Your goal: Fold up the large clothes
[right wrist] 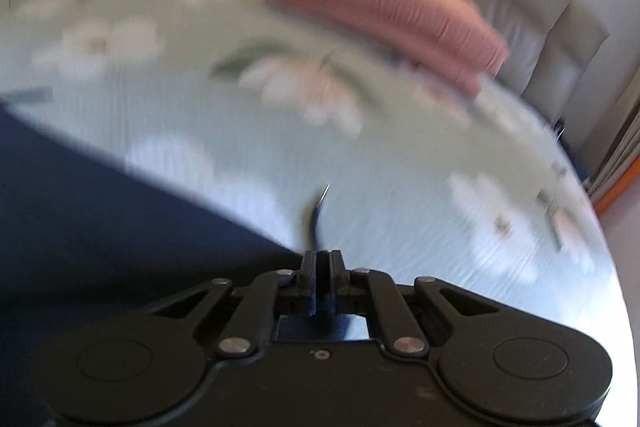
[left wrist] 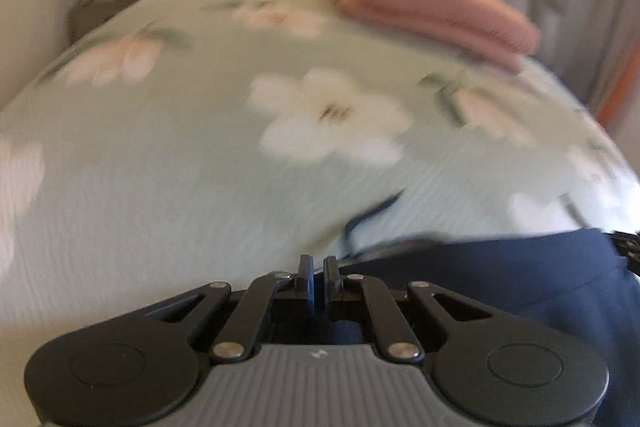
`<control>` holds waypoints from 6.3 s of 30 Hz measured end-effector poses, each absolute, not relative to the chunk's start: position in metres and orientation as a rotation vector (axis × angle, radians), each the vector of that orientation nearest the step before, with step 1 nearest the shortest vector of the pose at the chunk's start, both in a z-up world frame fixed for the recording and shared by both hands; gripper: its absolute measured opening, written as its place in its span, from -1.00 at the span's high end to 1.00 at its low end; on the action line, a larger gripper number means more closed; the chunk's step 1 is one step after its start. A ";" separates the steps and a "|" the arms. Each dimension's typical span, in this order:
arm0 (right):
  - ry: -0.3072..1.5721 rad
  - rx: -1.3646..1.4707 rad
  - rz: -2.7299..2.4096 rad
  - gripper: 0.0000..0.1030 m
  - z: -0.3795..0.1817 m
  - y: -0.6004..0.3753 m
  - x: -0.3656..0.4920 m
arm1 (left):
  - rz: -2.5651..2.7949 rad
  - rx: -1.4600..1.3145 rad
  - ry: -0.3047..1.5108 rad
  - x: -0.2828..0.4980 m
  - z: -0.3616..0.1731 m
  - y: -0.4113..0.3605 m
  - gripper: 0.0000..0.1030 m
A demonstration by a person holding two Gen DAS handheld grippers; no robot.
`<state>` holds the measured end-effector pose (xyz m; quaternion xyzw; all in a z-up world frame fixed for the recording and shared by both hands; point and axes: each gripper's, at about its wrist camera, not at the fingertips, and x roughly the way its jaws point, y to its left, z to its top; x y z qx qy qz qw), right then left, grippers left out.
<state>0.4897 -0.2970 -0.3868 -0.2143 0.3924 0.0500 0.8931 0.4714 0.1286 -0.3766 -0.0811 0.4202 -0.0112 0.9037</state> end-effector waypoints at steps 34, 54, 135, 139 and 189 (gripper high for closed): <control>0.827 -0.957 -0.024 0.37 -0.428 -0.284 0.255 | -0.028 -0.110 0.982 0.263 -0.359 0.078 0.80; 0.910 -0.640 0.027 -0.09 -0.372 -0.272 0.203 | 0.020 -0.220 1.067 0.223 -0.328 0.133 -0.57; 0.931 0.047 0.269 -0.52 -0.294 -0.494 0.343 | -0.474 -0.251 0.984 0.252 -0.328 -0.247 0.63; 0.839 0.030 0.356 0.30 -0.282 -0.467 0.366 | -0.436 -0.203 0.959 0.239 -0.325 -0.259 0.53; 0.797 -0.271 0.367 -0.19 -0.310 -0.423 0.246 | -0.647 -0.324 0.925 0.216 -0.283 -0.121 0.71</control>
